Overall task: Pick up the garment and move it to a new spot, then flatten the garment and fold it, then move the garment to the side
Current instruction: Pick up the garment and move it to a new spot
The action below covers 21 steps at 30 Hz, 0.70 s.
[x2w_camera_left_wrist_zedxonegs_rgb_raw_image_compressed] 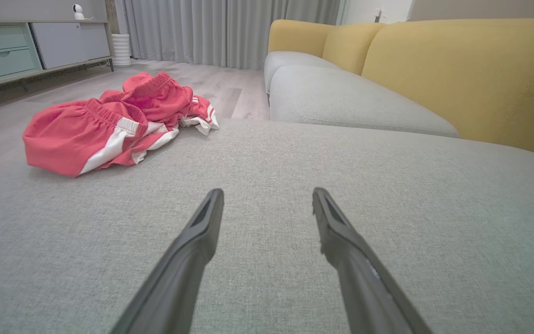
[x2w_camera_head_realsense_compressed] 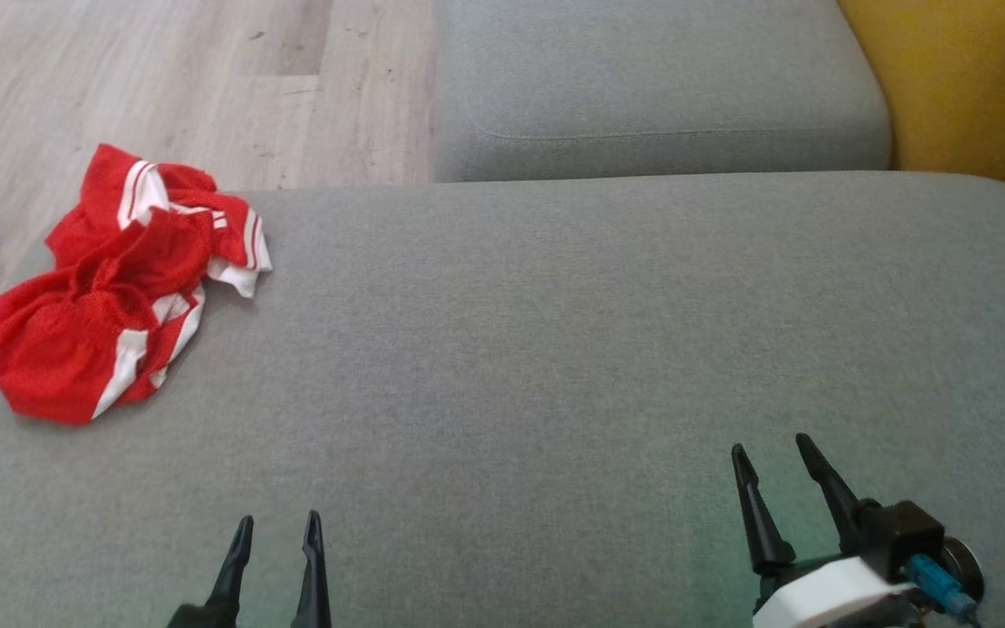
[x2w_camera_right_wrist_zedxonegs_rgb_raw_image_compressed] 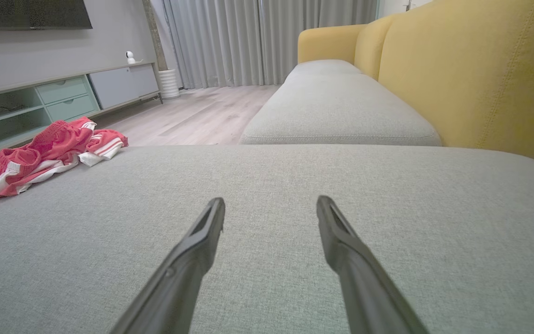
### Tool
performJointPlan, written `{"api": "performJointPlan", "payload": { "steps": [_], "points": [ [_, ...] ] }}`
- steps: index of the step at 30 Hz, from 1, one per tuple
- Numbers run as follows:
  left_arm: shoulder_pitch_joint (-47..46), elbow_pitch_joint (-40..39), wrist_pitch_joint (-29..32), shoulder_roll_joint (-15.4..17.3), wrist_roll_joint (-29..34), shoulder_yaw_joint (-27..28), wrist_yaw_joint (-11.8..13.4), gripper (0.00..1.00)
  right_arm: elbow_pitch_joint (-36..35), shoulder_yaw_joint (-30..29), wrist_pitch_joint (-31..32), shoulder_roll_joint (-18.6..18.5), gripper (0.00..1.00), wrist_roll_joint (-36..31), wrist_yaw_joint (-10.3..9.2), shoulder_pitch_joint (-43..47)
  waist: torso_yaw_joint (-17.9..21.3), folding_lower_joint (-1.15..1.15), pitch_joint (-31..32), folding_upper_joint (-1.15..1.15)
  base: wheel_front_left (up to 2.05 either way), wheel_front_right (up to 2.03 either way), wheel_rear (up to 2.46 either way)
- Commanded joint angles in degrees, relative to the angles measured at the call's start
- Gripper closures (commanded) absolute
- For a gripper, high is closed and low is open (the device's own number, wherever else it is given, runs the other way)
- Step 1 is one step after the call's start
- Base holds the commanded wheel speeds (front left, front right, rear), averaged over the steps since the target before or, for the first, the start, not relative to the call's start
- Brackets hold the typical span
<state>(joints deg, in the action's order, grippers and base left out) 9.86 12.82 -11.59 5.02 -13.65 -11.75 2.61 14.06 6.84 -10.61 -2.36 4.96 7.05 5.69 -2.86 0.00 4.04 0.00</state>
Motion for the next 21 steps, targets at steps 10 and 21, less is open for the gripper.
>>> {"api": "performJointPlan", "payload": {
  "steps": [10,21],
  "points": [
    [-3.3,-3.0,0.2,1.6,-0.2,1.1,0.8,0.0,-1.9,0.2,-1.1,-0.5,0.0,0.7,0.44,-0.8,-11.6,0.0,0.5,0.0,0.0,0.0,0.0],
    [-2.1,-7.1,0.3,3.0,-1.1,3.1,2.6,0.0,-1.0,3.5,-1.7,-0.5,0.0,1.5,0.44,-3.6,-25.2,0.0,-1.2,0.0,0.0,0.0,0.0]
  ]
}}
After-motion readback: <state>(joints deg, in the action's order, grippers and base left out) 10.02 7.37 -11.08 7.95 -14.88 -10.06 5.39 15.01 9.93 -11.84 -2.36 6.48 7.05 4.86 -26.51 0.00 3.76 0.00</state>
